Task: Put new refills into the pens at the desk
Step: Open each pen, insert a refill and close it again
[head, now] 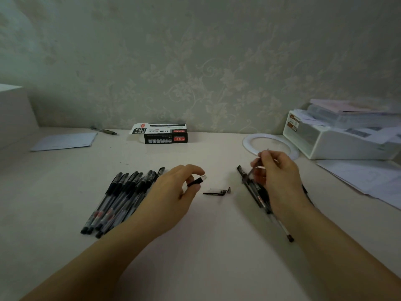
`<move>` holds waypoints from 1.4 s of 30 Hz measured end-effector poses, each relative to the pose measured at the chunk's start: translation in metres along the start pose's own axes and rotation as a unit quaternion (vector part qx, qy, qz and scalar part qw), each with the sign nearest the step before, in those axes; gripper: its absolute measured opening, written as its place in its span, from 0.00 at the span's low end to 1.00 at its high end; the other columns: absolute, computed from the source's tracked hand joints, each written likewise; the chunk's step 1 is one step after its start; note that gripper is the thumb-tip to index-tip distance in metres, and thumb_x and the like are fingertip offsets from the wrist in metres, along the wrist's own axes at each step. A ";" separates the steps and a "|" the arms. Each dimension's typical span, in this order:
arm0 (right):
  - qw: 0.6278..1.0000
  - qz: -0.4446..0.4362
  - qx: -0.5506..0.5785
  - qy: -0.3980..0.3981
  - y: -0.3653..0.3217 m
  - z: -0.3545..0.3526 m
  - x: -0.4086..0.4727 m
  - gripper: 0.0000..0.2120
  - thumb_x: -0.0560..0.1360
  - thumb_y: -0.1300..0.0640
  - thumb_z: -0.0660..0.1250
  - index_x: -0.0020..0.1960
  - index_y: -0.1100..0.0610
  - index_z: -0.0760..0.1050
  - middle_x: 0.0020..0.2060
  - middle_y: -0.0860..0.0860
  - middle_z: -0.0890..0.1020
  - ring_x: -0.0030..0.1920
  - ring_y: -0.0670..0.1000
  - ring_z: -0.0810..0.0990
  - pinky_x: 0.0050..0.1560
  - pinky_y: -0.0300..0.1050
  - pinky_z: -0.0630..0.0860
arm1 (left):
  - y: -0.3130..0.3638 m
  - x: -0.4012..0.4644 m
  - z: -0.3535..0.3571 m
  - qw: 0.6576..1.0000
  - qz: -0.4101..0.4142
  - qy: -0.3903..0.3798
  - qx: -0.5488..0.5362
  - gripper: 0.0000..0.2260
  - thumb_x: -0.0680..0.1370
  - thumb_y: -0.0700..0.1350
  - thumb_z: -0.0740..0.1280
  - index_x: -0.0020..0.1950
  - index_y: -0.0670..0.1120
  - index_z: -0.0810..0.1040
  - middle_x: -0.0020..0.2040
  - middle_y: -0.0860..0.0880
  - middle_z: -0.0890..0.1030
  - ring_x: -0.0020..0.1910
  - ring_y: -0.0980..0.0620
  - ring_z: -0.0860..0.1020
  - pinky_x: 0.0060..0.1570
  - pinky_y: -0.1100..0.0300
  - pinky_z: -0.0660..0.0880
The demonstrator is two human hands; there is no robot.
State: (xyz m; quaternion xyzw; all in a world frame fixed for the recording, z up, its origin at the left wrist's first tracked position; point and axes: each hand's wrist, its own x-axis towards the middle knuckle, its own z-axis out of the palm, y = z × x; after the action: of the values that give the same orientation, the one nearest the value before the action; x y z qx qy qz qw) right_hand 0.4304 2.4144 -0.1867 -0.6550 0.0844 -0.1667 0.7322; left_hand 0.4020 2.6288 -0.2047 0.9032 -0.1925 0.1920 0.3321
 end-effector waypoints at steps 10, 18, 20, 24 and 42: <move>0.861 -0.187 -0.473 0.025 0.010 -0.035 0.021 0.06 0.77 0.54 0.69 0.44 0.55 0.79 0.36 0.49 0.82 0.35 0.47 0.77 0.35 0.42 0.72 | -0.017 0.004 -0.009 0.990 -0.081 0.050 0.103 0.06 0.78 0.46 0.66 0.54 0.50 0.79 0.46 0.54 0.78 0.42 0.57 0.74 0.39 0.68 0.65; 0.835 -0.136 -0.534 0.004 0.014 -0.038 0.022 0.06 0.78 0.54 0.69 0.48 0.56 0.80 0.38 0.52 0.82 0.40 0.53 0.80 0.44 0.49 0.78 | -0.030 0.004 -0.025 0.963 -0.184 0.032 0.193 0.07 0.75 0.50 0.68 0.50 0.48 0.77 0.46 0.50 0.79 0.42 0.52 0.73 0.41 0.60 0.68; 0.831 -0.145 -0.537 0.005 0.012 -0.036 0.021 0.06 0.78 0.54 0.68 0.49 0.55 0.80 0.39 0.51 0.82 0.40 0.52 0.79 0.42 0.47 0.77 | -0.029 0.003 -0.027 0.958 -0.197 0.012 0.206 0.08 0.75 0.52 0.68 0.47 0.49 0.75 0.45 0.51 0.78 0.41 0.53 0.72 0.39 0.61 0.66; 0.836 -0.208 -0.508 -0.008 0.006 -0.028 0.013 0.06 0.78 0.53 0.68 0.49 0.55 0.80 0.43 0.50 0.81 0.39 0.49 0.78 0.41 0.46 0.77 | -0.024 0.001 -0.031 0.948 -0.209 -0.024 0.237 0.11 0.73 0.56 0.69 0.42 0.50 0.72 0.37 0.54 0.73 0.35 0.57 0.69 0.31 0.62 0.63; 0.834 -0.257 -0.475 -0.115 0.013 -0.001 -0.013 0.05 0.77 0.54 0.67 0.48 0.53 0.81 0.42 0.47 0.80 0.43 0.46 0.77 0.47 0.49 0.77 | -0.022 0.002 -0.023 0.931 -0.185 -0.054 0.310 0.07 0.76 0.52 0.62 0.44 0.49 0.71 0.38 0.52 0.73 0.38 0.52 0.73 0.37 0.59 0.71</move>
State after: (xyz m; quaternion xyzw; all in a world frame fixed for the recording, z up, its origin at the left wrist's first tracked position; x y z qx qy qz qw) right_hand 0.4195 2.4196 -0.2013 -0.9347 -0.1035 -0.2117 0.2662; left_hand 0.4086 2.6595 -0.1989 0.9898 0.0294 0.1288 0.0539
